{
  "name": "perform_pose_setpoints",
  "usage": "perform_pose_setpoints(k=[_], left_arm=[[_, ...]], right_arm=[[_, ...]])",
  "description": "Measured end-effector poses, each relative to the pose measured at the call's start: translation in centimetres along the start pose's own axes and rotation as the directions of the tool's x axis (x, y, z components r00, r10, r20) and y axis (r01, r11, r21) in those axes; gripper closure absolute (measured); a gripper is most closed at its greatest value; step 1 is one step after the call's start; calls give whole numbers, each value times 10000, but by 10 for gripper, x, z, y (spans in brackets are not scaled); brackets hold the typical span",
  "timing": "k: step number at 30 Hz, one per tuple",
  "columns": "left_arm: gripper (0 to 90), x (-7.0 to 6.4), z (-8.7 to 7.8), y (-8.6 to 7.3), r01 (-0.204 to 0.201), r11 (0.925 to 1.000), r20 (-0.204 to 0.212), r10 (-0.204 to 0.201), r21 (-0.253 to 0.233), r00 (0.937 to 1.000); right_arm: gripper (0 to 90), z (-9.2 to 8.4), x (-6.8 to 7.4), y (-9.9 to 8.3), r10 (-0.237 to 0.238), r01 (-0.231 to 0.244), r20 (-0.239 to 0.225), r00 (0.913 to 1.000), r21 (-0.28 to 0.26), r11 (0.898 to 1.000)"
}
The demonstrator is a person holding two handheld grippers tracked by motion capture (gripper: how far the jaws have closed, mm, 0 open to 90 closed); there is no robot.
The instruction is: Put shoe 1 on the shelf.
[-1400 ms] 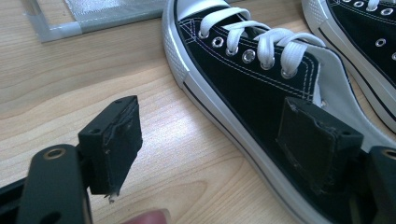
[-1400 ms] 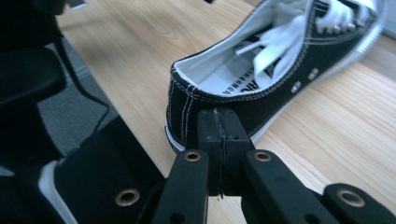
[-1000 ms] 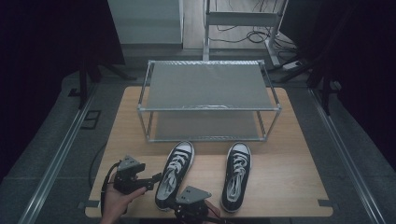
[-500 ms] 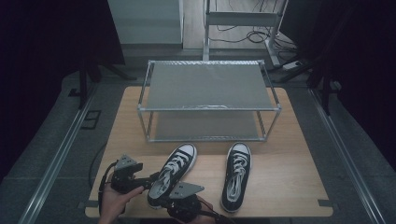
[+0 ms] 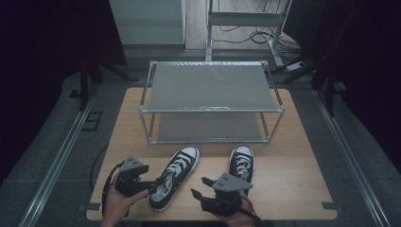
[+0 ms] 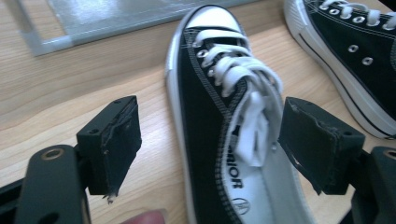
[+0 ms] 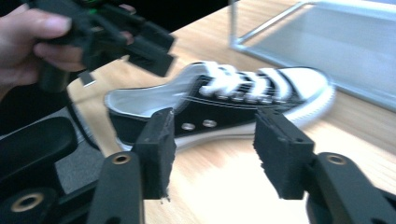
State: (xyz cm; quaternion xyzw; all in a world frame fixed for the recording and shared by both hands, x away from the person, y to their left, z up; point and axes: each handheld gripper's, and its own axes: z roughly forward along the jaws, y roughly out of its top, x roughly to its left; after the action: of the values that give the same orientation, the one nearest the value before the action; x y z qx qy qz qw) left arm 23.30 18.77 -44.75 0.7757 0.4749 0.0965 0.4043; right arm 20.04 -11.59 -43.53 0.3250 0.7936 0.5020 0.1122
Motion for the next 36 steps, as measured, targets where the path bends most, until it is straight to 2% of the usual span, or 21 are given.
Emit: perform_pose_setpoints(k=[5, 9, 14, 22, 26, 31, 33, 36], left_arm=[[204, -9, 3, 6, -207, 9993, 148, 203, 306, 9997], [198, -16, 9, 9, -339, 9971, 281, 320, 689, 9991], [176, -23, 21, 14, -554, 9893, 251, 525, 1351, 9983], [143, -28, 41, 21, -632, 9645, -196, 706, 2564, 9973], [141, -27, 53, 24, -605, 9446, -430, 785, 3225, 9960], [135, -25, 64, 29, -529, 9262, -541, 787, 3734, 9954], [136, -23, 68, 31, -530, 9161, -600, 836, 3974, 9947], [137, -22, 72, 32, -452, 9118, -610, 766, 4082, 9952]], right_arm=[[425, -21, -25, -1, 339, -328, 518, 9981, -224, 9992], [414, -29, -43, -5, 654, -639, 753, 9950, -225, 9977], [414, -35, -56, -12, 881, -867, 1019, 9909, -182, 9961], [414, -41, -61, -14, 967, -935, 1254, 9874, -314, 9951], [413, -41, -60, -15, 924, -891, 1336, 9867, -299, 9956], [411, -38, -59, -16, 849, -837, 1350, 9872, -145, 9964], [410, -37, -59, -16, 830, -822, 1368, 9871, -116, 9965], [410, -37, -59, -17, 840, -826, 1451, 9858, -156, 9965]])
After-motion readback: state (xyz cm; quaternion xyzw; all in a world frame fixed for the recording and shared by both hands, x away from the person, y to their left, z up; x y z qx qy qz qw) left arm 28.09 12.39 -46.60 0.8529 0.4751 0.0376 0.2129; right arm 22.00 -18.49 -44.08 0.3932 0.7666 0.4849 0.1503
